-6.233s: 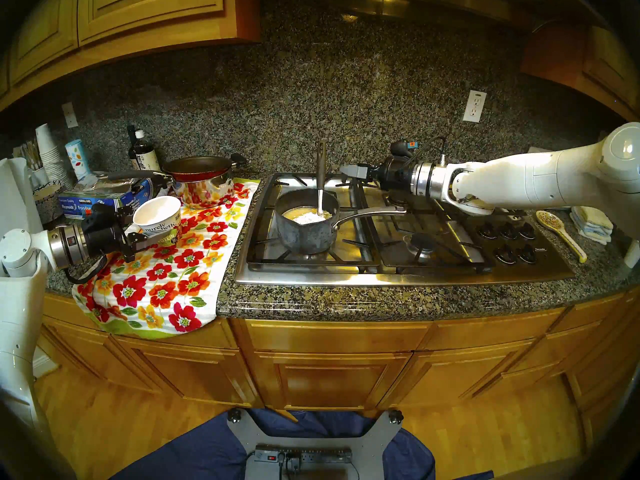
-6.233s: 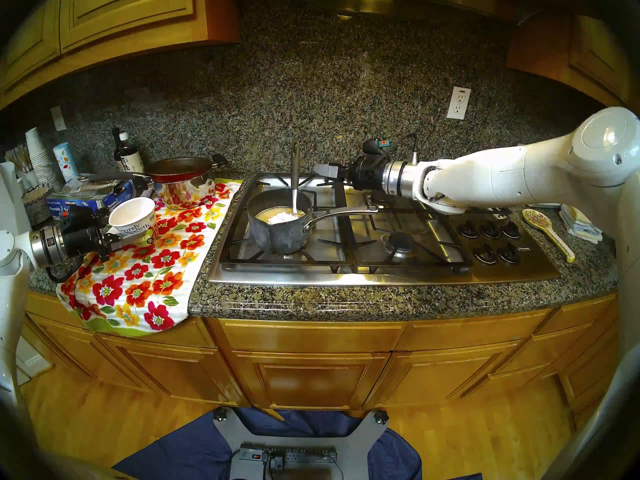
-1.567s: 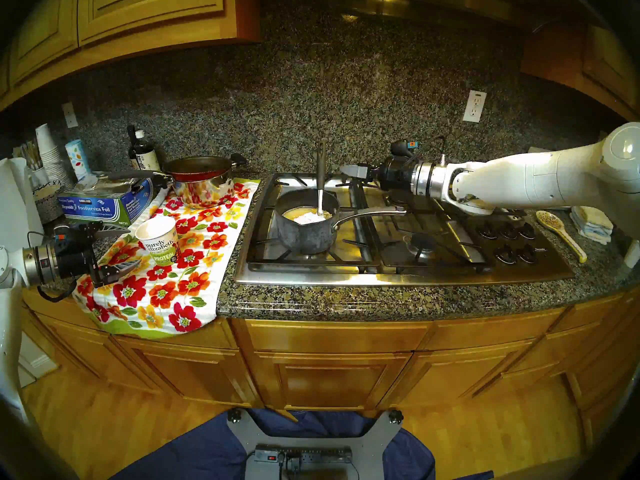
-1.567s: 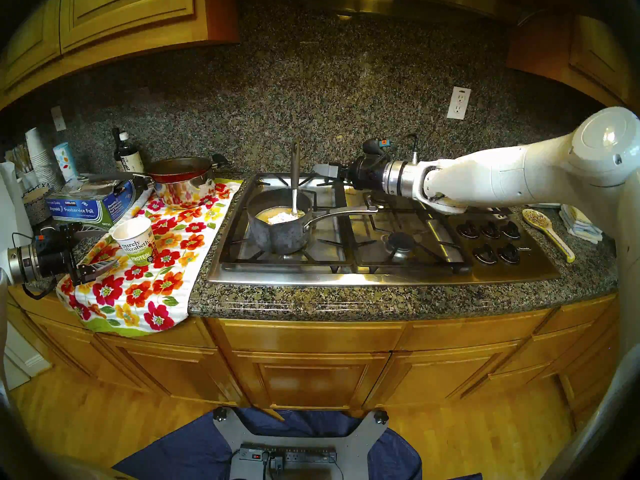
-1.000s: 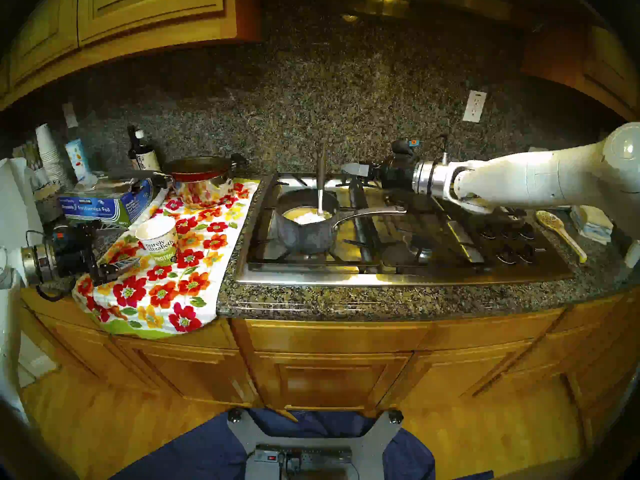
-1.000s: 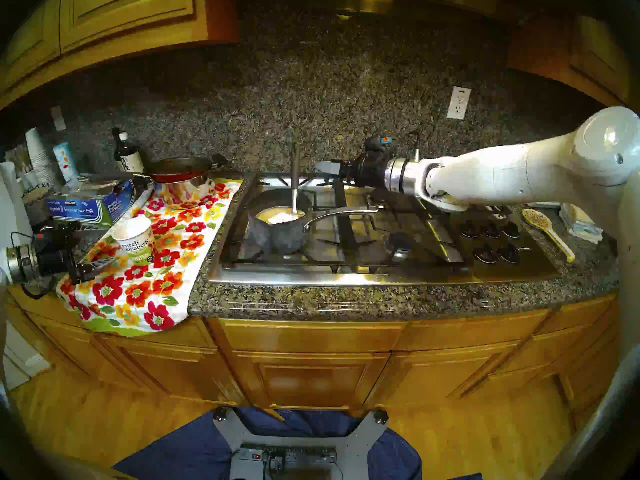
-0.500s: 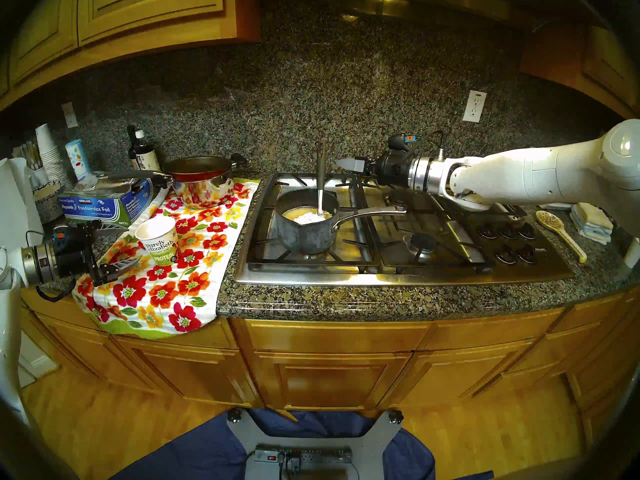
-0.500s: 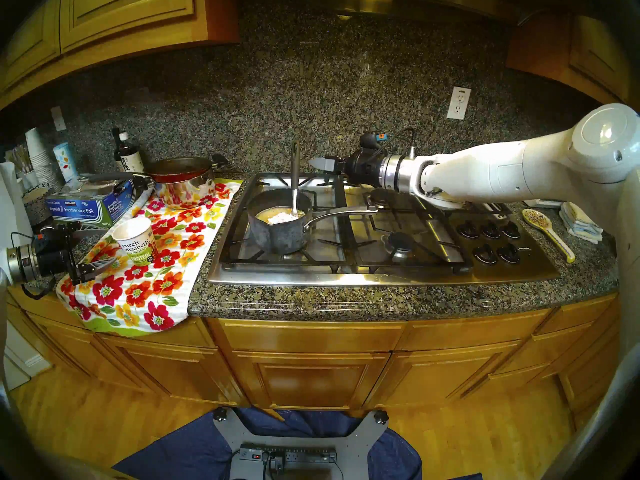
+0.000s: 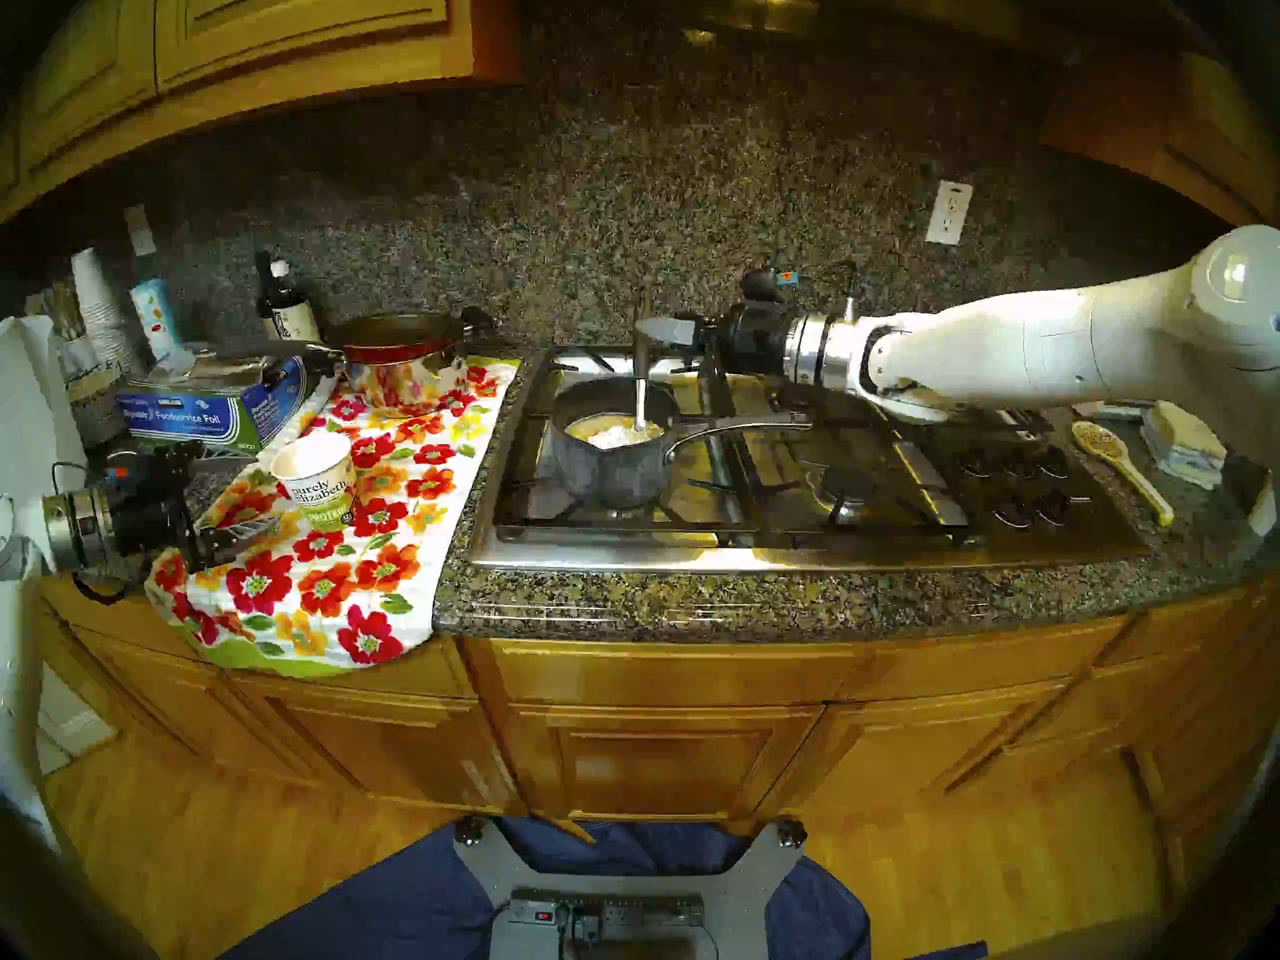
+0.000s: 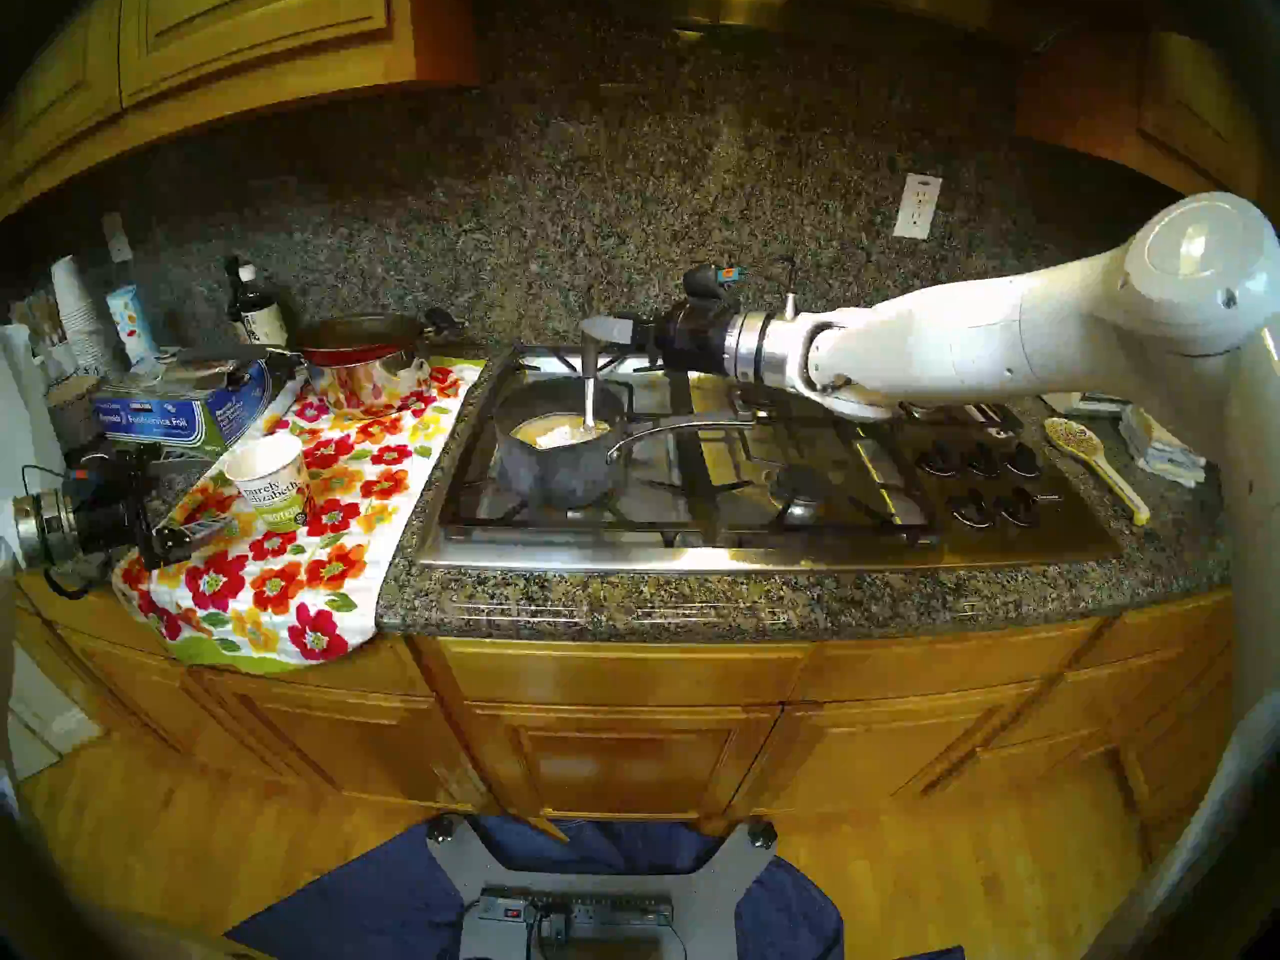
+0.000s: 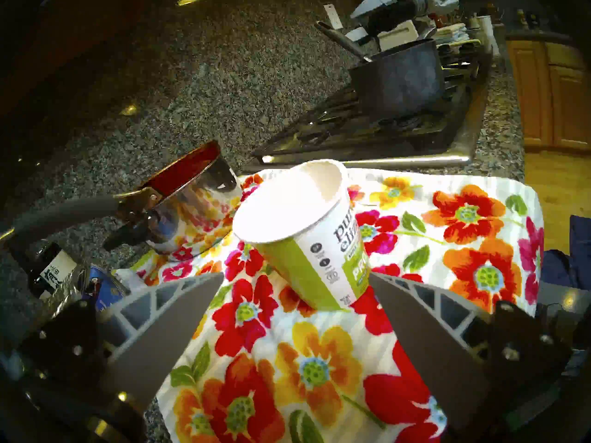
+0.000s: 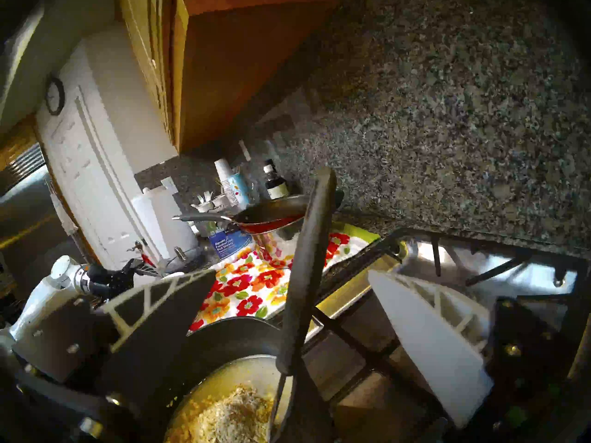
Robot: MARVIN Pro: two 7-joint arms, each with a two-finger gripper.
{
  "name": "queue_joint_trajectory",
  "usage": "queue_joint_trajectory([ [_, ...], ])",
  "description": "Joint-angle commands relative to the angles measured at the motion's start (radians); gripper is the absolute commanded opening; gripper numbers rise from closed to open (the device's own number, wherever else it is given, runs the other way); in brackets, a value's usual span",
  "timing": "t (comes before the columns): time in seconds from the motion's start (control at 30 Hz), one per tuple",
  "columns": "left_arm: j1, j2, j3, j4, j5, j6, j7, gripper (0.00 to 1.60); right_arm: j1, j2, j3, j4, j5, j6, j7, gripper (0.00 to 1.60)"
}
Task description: Pour oats into pot and stir with a spoon
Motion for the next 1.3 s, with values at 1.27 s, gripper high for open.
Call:
queue_joint_trajectory([
  [1.27,-0.012,0.012,-0.024,-0.017,-0.011,-0.001,0.003,1.60,-0.072,-0.087,0.048,0.133,0.044,0.028,0.046,1.60],
])
